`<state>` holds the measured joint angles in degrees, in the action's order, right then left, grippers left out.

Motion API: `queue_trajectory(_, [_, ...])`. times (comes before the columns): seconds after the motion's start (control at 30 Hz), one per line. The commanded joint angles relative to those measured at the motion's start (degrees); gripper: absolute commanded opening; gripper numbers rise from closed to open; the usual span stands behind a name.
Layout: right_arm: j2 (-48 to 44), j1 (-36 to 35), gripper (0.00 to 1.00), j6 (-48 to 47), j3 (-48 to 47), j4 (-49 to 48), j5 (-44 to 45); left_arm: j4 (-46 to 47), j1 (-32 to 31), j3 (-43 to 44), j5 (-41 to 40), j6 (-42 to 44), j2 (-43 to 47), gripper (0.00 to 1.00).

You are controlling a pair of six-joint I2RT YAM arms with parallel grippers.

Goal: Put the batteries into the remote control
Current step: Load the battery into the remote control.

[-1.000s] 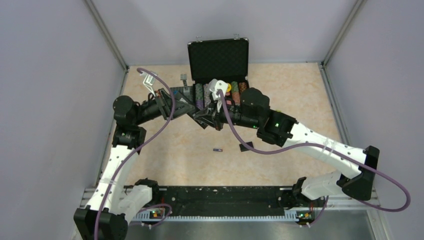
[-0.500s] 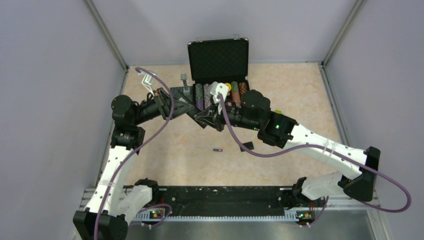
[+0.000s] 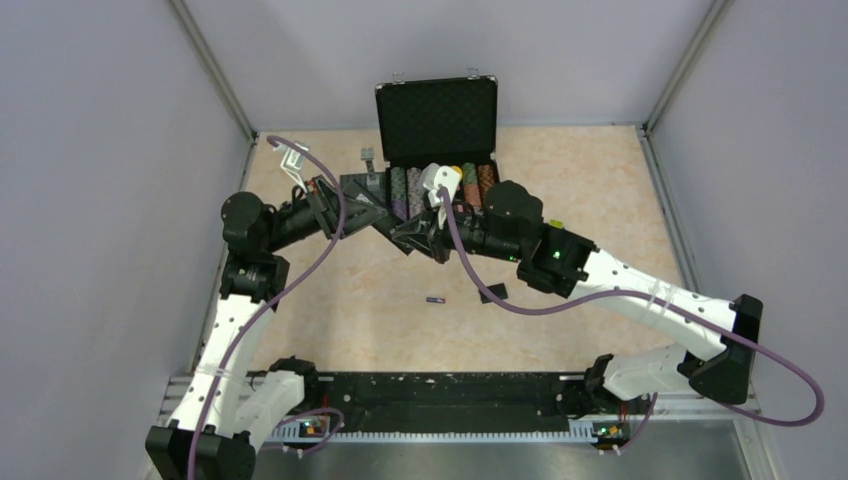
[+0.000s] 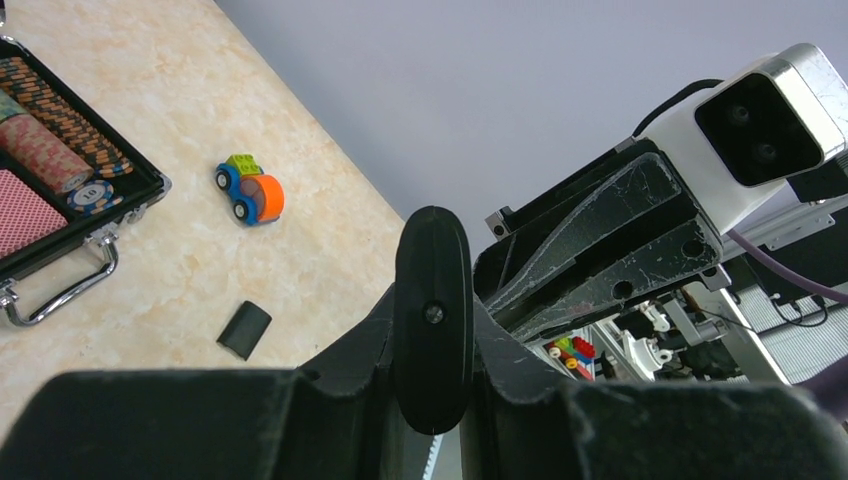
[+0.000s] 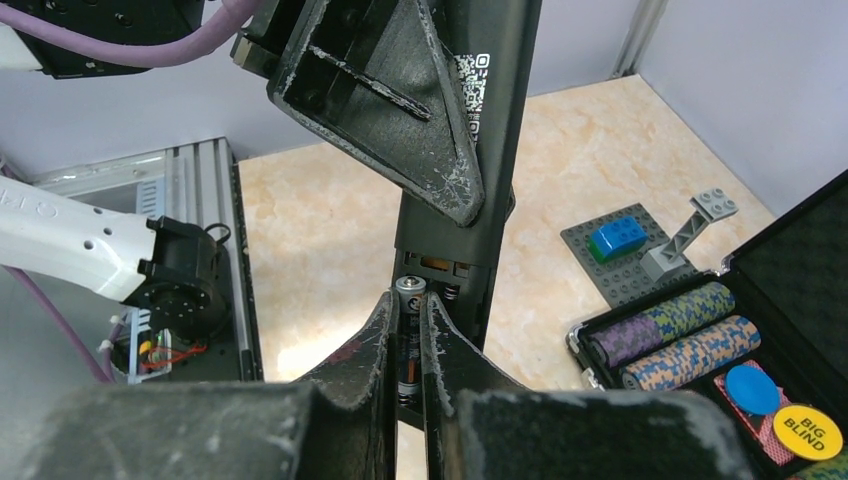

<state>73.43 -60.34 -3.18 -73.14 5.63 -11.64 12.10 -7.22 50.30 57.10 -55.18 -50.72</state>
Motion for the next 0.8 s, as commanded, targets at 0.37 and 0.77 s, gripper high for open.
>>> queue_trajectory(0.37, [1.01, -0.49, 0.22, 2.35, -2.44, 2.98, 4.45, -3.28, -0.25, 2.1, -2.43, 2.0, 1.56, 0.0])
queue_trajectory(0.77, [-1.24, -0.49, 0.52, 5.59, -2.63, 2.99, 5.46, -5.68, -0.25, 1.77, -3.5, 3.85, 0.88, 0.0])
